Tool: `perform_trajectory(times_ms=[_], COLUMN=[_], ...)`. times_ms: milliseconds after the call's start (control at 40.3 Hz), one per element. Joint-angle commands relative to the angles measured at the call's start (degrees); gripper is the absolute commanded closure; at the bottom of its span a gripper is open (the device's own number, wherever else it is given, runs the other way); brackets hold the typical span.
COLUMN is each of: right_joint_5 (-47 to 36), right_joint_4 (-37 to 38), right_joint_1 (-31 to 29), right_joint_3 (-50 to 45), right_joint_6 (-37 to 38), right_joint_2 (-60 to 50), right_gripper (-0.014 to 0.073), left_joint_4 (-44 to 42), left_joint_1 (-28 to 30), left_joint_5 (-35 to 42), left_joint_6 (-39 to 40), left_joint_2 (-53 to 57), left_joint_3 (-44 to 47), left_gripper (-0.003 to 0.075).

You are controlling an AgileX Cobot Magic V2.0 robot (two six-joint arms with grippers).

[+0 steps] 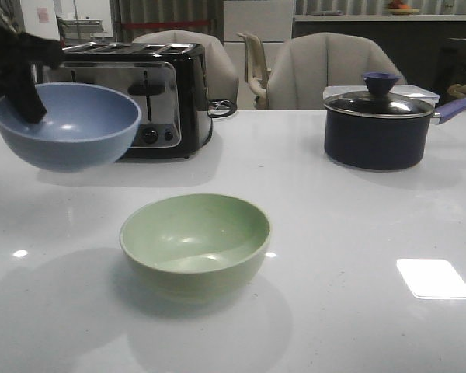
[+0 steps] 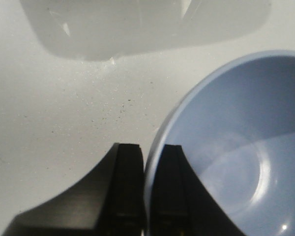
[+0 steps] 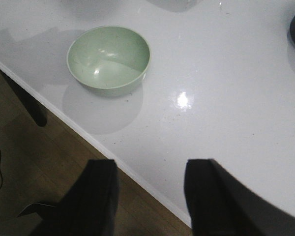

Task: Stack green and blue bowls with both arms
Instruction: 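Lift the blue bowl with the left gripper over the green bowl, then lower the blue bowl into the green bowl and open the left gripper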

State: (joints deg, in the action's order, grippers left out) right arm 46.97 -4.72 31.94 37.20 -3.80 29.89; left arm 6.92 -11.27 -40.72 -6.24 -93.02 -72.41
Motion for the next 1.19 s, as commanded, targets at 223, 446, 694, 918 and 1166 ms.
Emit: perform_trajectory(times_ms=[223, 446, 694, 918, 1166], right_joint_5=[-3.93, -3.93, -3.93, -3.93, -3.93], right_joint_4=[0.28, 0.28, 0.28, 0.28, 0.28], right_joint_1=[-0.03, -0.03, -0.03, -0.03, -0.03], right_joint_3=[1.37, 1.37, 1.37, 1.37, 1.37], right_joint_6=[-0.52, -0.52, -0.52, -0.52, -0.52], right_joint_2=[0.12, 0.12, 0.12, 0.12, 0.12], right_gripper=[0.0160, 0.0160, 0.0160, 0.0160, 0.0160], left_joint_4=[6.46, 17.40, 19.77, 20.70, 22.75], left_joint_1=[-0.38, -0.52, -6.20, -11.27, -11.93], left_joint_5=[-3.74, -5.90, -4.82, -4.82, -4.31], left_joint_6=[-6.17, -14.59, -16.55, -16.55, -16.55], left_joint_2=[10.79, 11.97, 10.71, 5.70, -0.23], left_joint_3=[-1.52, -1.52, 0.22, 0.33, -0.50], left_gripper=[0.0619, 0.0619, 0.0619, 0.0619, 0.0618])
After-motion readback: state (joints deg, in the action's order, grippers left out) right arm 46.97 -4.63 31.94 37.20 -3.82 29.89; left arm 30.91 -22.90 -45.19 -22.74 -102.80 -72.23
